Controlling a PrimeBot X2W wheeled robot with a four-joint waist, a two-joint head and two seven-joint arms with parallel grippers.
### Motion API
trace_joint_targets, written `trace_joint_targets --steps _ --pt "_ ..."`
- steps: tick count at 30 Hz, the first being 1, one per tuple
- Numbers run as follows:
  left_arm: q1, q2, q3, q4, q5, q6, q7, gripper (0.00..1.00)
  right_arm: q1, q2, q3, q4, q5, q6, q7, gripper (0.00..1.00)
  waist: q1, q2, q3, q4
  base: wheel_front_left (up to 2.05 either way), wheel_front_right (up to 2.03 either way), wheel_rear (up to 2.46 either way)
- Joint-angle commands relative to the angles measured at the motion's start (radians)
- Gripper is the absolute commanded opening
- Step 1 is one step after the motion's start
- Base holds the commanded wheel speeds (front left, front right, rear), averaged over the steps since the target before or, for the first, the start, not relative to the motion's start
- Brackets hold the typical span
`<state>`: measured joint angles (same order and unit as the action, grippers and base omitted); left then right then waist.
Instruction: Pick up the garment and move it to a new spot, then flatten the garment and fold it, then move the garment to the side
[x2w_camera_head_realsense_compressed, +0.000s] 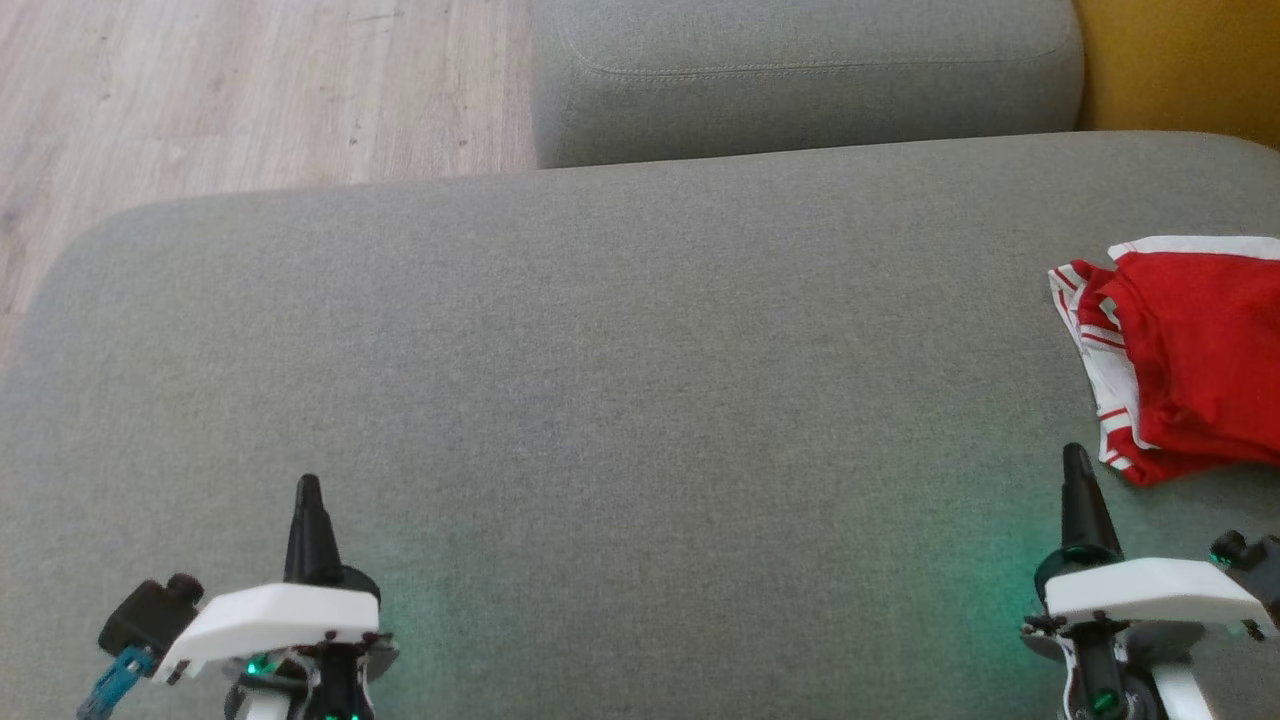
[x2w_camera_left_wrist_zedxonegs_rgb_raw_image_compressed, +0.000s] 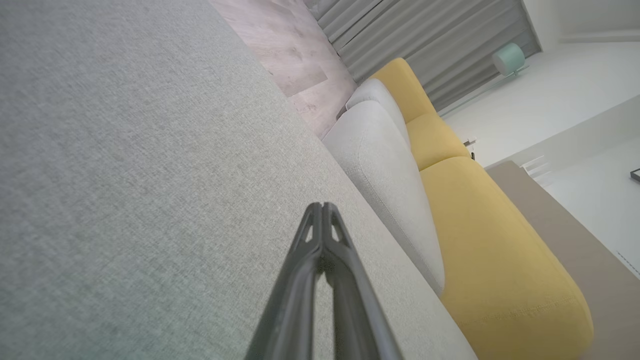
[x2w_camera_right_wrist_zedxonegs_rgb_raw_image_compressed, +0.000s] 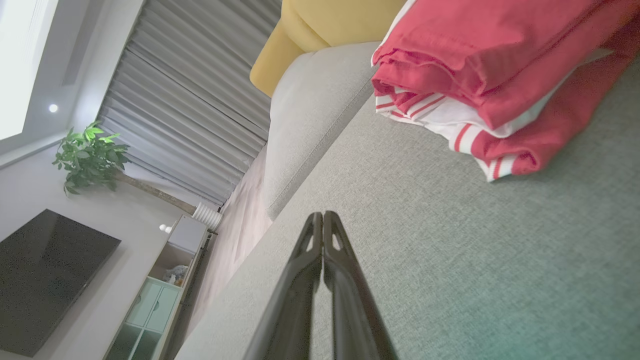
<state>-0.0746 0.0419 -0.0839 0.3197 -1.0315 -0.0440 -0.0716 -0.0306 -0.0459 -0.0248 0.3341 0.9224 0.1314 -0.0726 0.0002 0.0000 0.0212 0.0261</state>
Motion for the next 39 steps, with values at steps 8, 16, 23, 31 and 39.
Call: trace_joint_targets --steps 8,16,23,31,39 --pt "-0.037 0.008 0.055 -0.041 -0.1 -0.018 0.032 0.0 -0.057 -0.012 -0.008 -0.048 0.123 0.0 0.03 0.0 0.0 0.0 -0.003 -0.004 0.0 0.0 0.0" --pt "-0.036 0.008 0.074 -0.046 -0.166 -0.027 0.052 0.0 -0.06 -0.012 -0.018 -0.053 0.202 0.0 0.05 0.0 0.0 0.0 -0.005 -0.007 0.0 0.0 0.0" --pt "-0.036 0.009 0.094 -0.05 -0.232 -0.037 0.073 0.0 -0.063 -0.012 -0.027 -0.059 0.281 0.0 0.07 0.0 -0.0001 0.0 -0.007 -0.01 0.0 0.0 0.0" --pt "-0.035 0.009 0.116 -0.055 -0.307 -0.047 0.097 0.0 -0.066 -0.012 -0.038 -0.066 0.37 -0.001 0.093 0.0 -0.0001 0.0 -0.009 -0.014 0.0 0.0 0.0" --pt "-0.035 0.009 0.138 -0.061 -0.382 -0.058 0.121 0.0 -0.069 -0.012 -0.05 -0.073 0.46 -0.001 0.117 0.0 -0.0001 0.0 -0.012 -0.017 0.0 0.0 0.0"
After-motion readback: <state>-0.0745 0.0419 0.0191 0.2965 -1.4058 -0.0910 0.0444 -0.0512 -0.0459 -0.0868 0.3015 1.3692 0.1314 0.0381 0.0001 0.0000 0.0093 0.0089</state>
